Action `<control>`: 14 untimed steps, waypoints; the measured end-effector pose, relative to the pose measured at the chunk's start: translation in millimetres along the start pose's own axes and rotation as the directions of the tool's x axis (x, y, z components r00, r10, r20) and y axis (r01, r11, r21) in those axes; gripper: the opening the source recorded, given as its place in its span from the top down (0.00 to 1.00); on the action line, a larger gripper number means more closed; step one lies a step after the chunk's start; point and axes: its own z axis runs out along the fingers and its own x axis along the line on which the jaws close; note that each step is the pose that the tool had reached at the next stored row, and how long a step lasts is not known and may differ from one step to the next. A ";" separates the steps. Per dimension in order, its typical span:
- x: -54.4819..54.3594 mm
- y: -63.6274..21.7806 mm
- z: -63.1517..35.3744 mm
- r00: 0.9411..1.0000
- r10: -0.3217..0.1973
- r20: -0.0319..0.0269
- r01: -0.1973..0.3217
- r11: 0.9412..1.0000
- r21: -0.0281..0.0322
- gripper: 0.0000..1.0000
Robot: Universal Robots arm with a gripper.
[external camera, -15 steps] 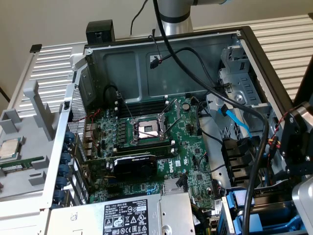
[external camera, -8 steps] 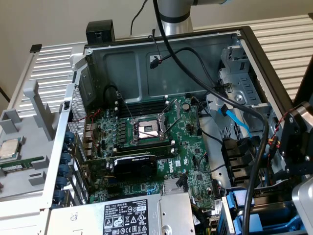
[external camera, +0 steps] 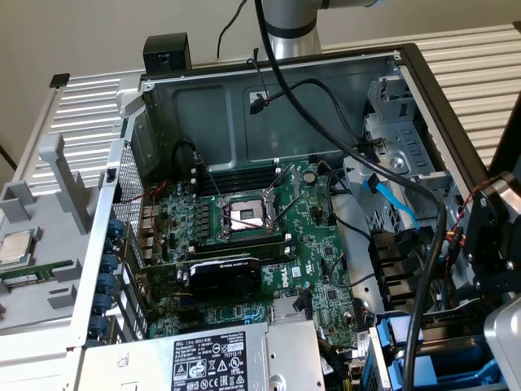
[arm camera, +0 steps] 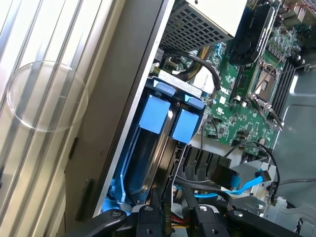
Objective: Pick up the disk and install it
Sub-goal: 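Insert the first disk wire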
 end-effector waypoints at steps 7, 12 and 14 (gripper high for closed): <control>0.1 0.0 0.3 1.000 0.001 0.003 -0.001 1.000 -0.001 0.69; 0.2 0.0 0.1 1.000 0.003 0.004 -0.003 1.000 -0.005 0.78; 0.3 0.0 0.1 1.000 0.004 0.005 -0.004 1.000 -0.006 0.84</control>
